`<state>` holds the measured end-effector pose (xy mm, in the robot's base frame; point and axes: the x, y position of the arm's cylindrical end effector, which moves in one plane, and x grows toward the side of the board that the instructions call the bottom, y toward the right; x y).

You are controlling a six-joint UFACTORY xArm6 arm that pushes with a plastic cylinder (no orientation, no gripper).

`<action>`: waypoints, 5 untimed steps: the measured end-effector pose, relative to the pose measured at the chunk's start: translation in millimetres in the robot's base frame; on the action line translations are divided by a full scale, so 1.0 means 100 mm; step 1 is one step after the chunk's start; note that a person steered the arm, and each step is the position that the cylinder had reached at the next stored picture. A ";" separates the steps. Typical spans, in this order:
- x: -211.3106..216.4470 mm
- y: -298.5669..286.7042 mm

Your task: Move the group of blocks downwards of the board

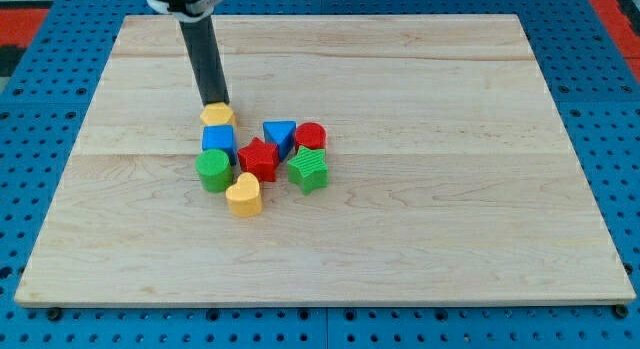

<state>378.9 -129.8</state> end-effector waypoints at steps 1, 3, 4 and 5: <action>0.07 0.00; 0.15 0.36; 0.15 0.46; 0.01 -0.10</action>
